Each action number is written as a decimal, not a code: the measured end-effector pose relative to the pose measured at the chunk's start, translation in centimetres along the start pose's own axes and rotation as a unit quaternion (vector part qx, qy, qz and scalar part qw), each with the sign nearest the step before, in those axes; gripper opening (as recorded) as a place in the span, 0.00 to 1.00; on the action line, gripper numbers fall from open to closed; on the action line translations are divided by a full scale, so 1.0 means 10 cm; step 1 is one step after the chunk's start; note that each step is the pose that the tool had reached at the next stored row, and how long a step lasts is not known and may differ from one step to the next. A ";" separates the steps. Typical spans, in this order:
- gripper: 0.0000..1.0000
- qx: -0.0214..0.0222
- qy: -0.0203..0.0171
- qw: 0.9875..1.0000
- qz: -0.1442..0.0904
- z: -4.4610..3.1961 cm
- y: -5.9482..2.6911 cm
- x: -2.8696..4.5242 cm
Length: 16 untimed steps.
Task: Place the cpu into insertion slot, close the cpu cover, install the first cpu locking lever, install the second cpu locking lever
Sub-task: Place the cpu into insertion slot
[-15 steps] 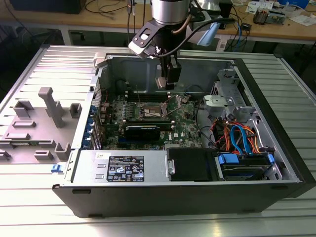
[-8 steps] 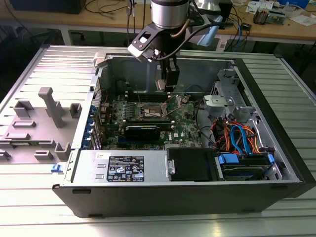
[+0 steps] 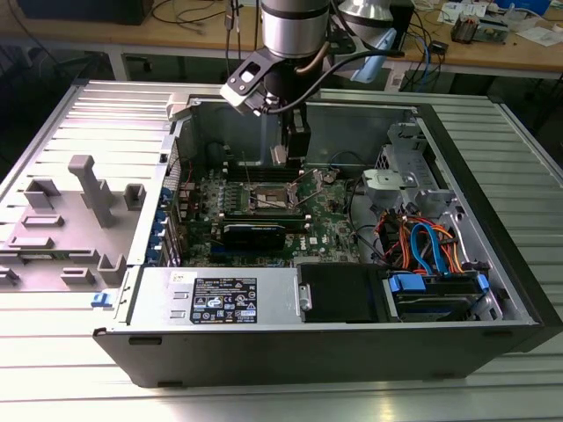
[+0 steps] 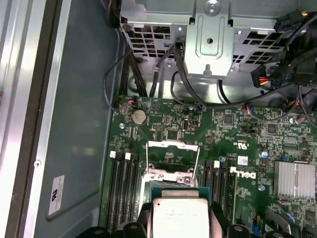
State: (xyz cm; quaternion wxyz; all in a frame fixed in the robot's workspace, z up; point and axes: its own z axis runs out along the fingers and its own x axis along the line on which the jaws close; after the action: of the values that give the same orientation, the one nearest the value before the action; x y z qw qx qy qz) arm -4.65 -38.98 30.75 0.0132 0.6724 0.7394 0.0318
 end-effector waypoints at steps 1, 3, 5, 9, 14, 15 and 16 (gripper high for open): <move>0.55 0.000 0.000 1.000 0.000 0.001 0.001 0.000; 0.55 0.000 0.000 1.000 0.000 0.003 0.001 0.000; 0.55 0.000 0.000 1.000 0.000 0.003 0.001 0.000; 0.55 0.000 0.000 1.000 0.000 0.005 -0.001 0.000; 0.55 0.000 0.000 1.000 0.005 0.009 -0.039 0.004; 0.55 0.000 0.000 1.000 0.005 0.009 -0.039 0.004; 0.55 0.000 0.000 1.000 0.005 0.009 -0.040 0.003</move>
State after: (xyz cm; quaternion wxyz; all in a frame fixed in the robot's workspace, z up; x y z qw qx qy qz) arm -5.04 -38.98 30.64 0.0133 0.6759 0.7362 0.0318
